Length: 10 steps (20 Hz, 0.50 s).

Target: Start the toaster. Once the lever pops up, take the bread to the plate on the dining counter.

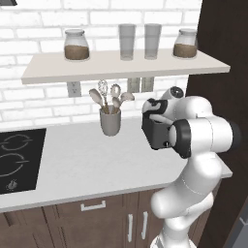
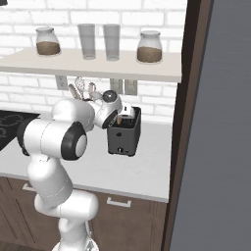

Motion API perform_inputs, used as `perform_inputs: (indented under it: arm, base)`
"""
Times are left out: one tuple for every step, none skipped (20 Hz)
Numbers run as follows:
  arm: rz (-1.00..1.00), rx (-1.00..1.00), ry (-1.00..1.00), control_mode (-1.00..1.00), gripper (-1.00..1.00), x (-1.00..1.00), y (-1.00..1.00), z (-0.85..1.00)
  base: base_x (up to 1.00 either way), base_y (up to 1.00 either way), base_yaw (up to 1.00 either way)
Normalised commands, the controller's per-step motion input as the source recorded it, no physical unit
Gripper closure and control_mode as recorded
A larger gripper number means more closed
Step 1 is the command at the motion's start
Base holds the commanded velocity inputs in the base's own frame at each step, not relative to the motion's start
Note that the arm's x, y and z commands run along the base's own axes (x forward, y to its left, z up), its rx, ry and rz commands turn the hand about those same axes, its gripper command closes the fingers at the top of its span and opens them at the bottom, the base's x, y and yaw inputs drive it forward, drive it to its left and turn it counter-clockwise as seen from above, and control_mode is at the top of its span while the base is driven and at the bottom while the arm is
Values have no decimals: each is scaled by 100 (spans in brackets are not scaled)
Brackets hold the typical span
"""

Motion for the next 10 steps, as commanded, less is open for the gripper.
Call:
perform_inputs:
  arm:
    - [1,0,0,-100,-100,1,-9,-12]
    - [1,0,0,-100,-100,0,-11,-19]
    - [0,-1,0,-100,-100,0,-14,-17]
    - [0,-1,0,-100,-100,0,-14,-17]
    - [0,-2,0,-100,-100,1,-10,-16]
    - [0,-3,0,-100,-100,4,-7,-16]
    - [0,-3,0,-100,-100,6,-1,-14]
    - [0,-3,0,-100,-100,6,0,-14]
    - [0,-2,0,-100,-100,6,0,-14]
    - [0,-2,0,-100,-100,6,0,-17]
  base:
    - [0,0,0]
    - [0,0,0]
    - [0,0,0]
    - [0,0,0]
    - [0,0,0]
    - [0,0,0]
    - [0,0,0]
    - [0,0,0]
    - [0,0,0]
    - [0,0,0]
